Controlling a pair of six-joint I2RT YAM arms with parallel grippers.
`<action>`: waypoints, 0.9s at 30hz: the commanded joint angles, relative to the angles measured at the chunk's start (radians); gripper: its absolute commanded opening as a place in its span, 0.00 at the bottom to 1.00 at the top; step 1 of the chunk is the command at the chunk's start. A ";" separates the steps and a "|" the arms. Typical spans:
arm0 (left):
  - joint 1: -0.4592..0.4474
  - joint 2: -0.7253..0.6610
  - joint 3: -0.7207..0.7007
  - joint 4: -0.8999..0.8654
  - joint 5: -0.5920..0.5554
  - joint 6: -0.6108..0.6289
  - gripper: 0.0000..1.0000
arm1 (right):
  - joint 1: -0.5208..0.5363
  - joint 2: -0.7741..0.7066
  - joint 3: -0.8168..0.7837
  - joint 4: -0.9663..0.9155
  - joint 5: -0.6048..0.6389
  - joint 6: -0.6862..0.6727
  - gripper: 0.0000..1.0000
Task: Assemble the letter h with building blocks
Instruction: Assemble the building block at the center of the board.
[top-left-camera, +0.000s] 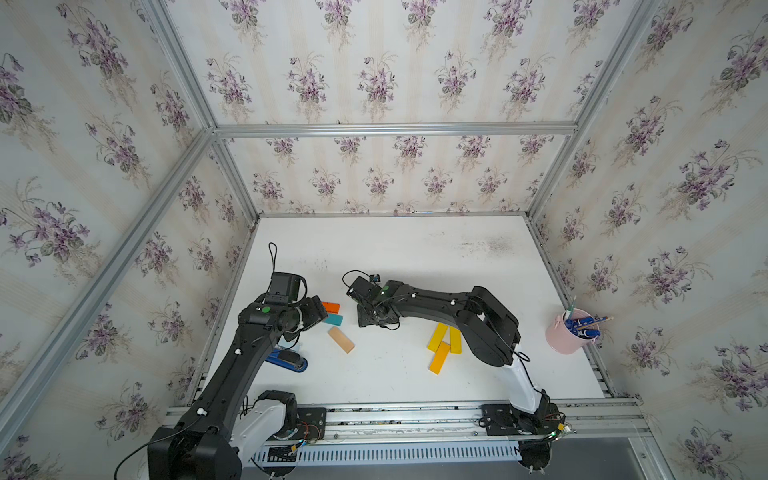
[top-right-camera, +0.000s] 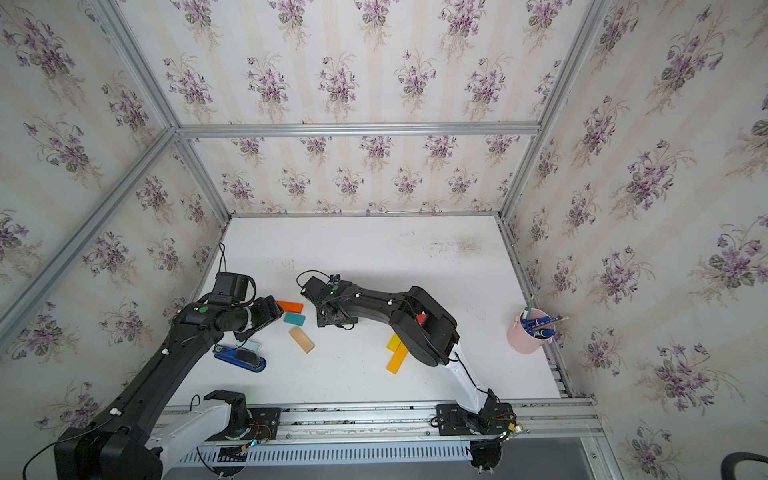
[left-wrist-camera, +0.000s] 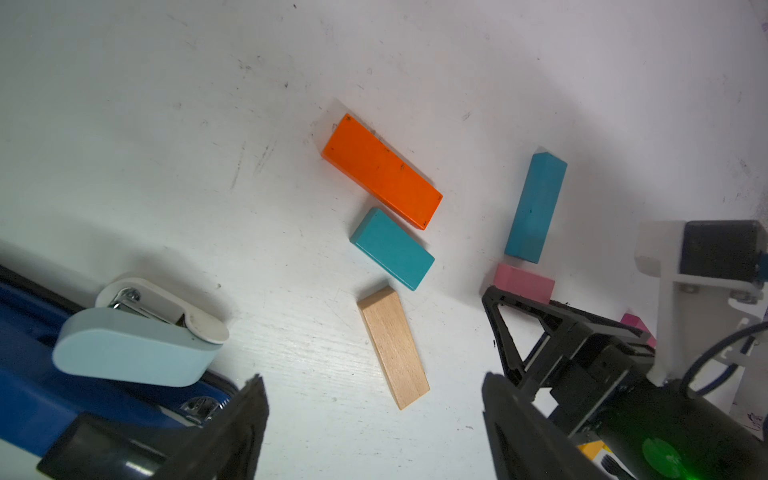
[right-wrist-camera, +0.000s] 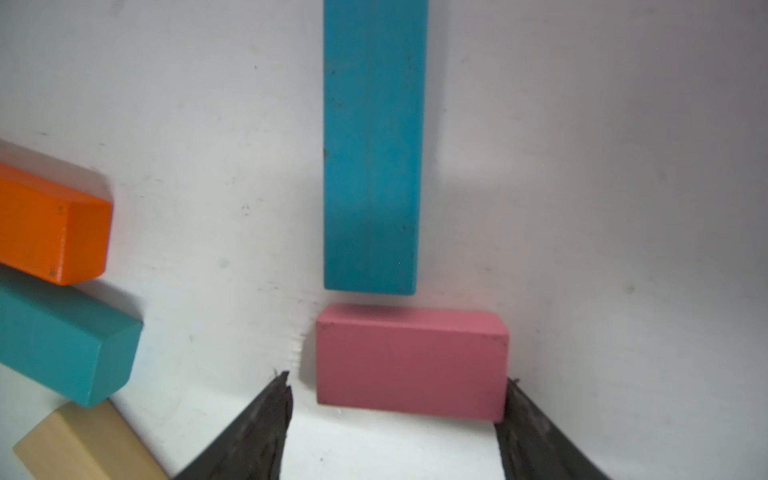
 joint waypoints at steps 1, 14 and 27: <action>0.001 0.000 -0.001 0.010 0.004 0.007 0.83 | 0.001 -0.001 0.002 -0.003 -0.006 0.012 0.73; 0.001 -0.001 -0.017 0.024 0.014 0.004 0.83 | 0.014 -0.014 0.017 -0.060 0.054 0.007 0.85; 0.001 -0.001 -0.035 0.037 0.020 0.002 0.83 | -0.003 0.026 0.034 -0.066 0.070 -0.018 0.75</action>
